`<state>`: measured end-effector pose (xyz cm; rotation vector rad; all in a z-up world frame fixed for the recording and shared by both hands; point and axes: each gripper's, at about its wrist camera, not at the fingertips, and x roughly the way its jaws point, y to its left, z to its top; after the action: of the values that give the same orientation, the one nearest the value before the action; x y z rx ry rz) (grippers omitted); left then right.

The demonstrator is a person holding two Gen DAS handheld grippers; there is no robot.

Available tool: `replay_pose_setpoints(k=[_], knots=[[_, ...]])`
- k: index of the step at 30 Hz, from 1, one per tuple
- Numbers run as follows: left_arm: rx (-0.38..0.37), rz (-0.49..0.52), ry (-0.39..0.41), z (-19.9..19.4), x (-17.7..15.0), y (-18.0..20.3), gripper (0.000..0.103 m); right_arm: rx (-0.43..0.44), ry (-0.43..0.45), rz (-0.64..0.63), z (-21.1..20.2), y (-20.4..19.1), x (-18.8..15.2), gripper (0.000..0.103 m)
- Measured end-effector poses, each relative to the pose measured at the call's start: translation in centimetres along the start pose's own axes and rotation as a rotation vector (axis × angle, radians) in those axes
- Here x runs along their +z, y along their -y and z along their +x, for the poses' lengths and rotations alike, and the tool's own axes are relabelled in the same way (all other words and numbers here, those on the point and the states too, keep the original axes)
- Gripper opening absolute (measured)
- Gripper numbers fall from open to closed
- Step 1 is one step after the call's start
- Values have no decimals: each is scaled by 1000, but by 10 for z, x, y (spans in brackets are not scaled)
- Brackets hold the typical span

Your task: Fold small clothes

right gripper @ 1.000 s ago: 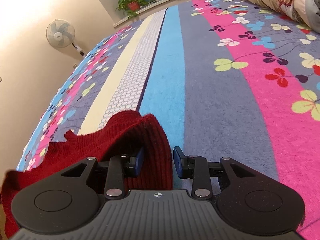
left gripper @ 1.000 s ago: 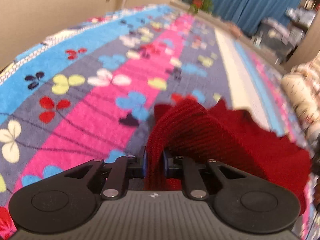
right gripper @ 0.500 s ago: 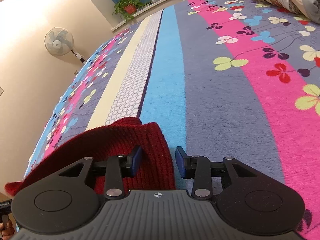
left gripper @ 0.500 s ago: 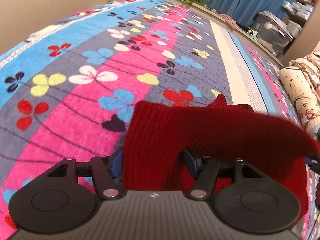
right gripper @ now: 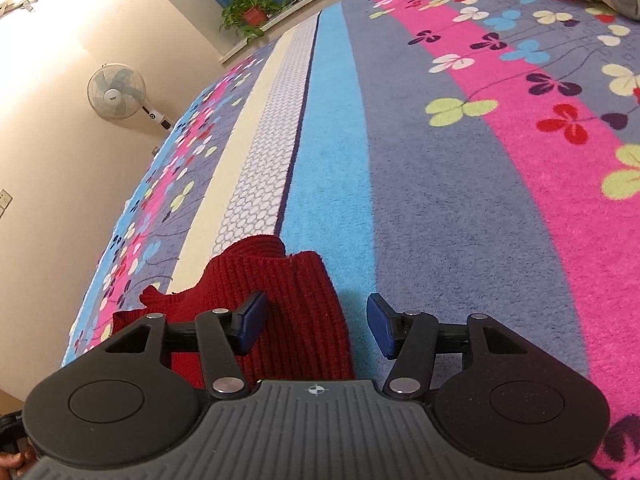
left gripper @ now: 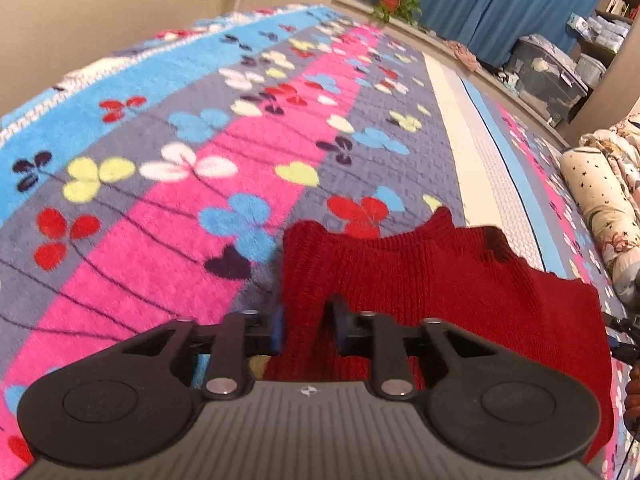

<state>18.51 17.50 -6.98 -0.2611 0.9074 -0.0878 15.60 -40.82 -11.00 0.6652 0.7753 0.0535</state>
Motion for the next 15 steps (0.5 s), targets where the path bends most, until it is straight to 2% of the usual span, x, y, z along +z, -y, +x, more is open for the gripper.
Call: replay_pose_setpoints(k=[3, 6, 9, 10, 11, 13, 15], knots=[[17, 31, 8, -1, -1, 4, 34, 3, 29, 18, -6, 1, 4, 57], [19, 28, 12, -1, -2, 3, 34, 54, 34, 39, -9, 3, 8, 58], [22, 26, 13, -1, -2, 3, 33, 63, -58, 24, 3, 2, 4, 69], [24, 30, 15, -1, -2, 3, 31, 63, -85, 23, 7, 3, 1, 74], [25, 31, 18, -2, -2, 4, 27, 63, -100, 28, 9, 3, -1, 75], [27, 33, 26, -3, -2, 4, 20, 71, -109, 41, 10, 3, -1, 74], [27, 32, 36, -5, -1, 3, 16, 81, -110, 36, 8, 2, -1, 66]])
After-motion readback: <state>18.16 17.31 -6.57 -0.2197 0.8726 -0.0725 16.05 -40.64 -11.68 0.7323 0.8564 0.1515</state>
